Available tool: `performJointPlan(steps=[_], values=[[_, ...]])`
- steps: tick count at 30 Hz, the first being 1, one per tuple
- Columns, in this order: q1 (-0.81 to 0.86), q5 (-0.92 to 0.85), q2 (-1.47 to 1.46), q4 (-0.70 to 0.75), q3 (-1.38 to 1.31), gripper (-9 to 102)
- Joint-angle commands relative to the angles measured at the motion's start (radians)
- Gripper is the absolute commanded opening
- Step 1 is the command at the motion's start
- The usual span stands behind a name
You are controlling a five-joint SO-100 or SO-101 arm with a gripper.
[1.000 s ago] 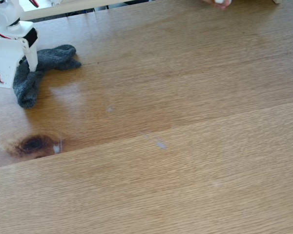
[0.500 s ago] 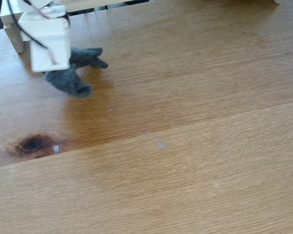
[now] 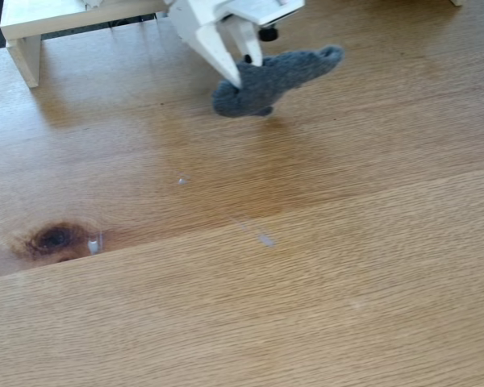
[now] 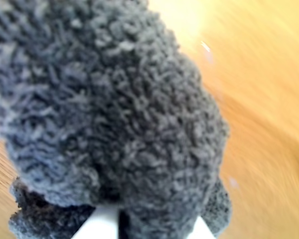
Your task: Clean the area in front of the robot
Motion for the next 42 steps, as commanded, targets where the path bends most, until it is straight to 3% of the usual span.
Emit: performJointPlan(steps=[1,5,22,30,42], values=[[-0.06,-0.044,-0.118,-0.206,-0.091,0],[-0.048,-0.048,-0.307,-0.227,-0.265,0],[0.155,-0.095,-0.842,0.04,-1.135,0],[0.235,-0.247,-1.103,0.072,-1.31,0],[0.508,-0.173,-1.121,0.144,-1.345,0]])
